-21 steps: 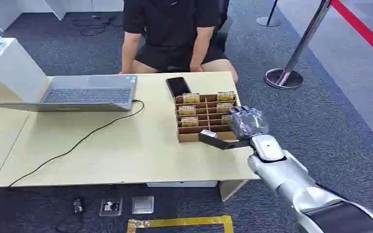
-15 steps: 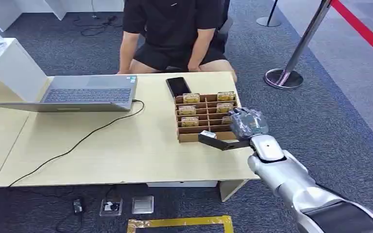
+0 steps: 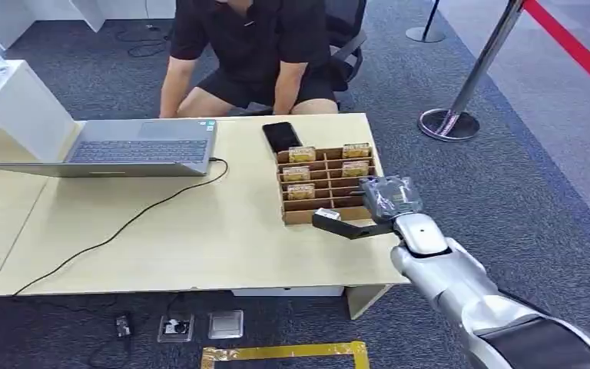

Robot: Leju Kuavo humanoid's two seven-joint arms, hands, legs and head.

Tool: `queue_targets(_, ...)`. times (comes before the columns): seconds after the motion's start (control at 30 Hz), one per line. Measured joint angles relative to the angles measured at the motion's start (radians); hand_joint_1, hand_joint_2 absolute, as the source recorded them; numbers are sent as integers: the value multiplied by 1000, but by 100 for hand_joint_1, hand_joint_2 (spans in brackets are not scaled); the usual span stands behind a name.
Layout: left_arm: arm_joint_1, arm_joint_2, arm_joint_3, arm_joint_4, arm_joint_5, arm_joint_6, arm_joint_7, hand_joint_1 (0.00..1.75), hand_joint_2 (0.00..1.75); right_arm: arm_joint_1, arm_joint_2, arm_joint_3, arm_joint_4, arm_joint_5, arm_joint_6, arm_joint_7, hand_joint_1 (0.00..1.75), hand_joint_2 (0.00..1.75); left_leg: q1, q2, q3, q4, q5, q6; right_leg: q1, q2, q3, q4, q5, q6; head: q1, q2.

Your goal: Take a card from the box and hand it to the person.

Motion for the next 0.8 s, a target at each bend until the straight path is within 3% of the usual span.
queue_targets(0.13, 0, 0, 0, 0, -1, 11, 6, 0, 175, 1, 3, -16, 1, -24, -31, -18, 173, 175, 0, 0, 0, 0, 0, 0, 0, 0, 0, 0, 0, 0, 0, 0)
queue_targets(0.27, 0, 0, 2, 0, 7, 18, 19, 0, 175, 1, 8, -42, 0, -86, -58, -76, 173, 175, 0, 0, 0, 0, 0, 0, 0, 0, 0, 0, 0, 0, 0, 0)
queue_targets(0.4, -1, 0, 6, 0, 6, 12, 21, 0, 175, 7, 21, -82, -27, -194, -68, -182, 173, 175, 0, 0, -1, 0, 0, 0, 0, 0, 0, 0, 0, 0, -1, 0)
queue_targets(0.6, -11, -3, 23, 0, -3, 12, 21, 0, 175, 55, 60, -185, -207, -282, -77, -355, 173, 175, 0, 0, -1, 0, 0, 0, 0, 0, 0, 0, 0, 0, -1, 0)
queue_targets(0.73, -19, -7, 35, 0, -16, 11, 20, 0, 175, 103, 121, -287, -373, -380, -79, -571, 173, 175, 0, 0, -1, 0, 0, 0, 0, 0, -1, 1, 0, 0, 0, 0)
queue_targets(0.8, -22, -9, 42, 0, -19, 10, 19, 0, 175, 115, 148, -320, -434, -421, -80, -615, 173, 175, 0, 0, -1, 0, 0, 0, 0, 0, -1, 1, 0, 0, -2, 0)
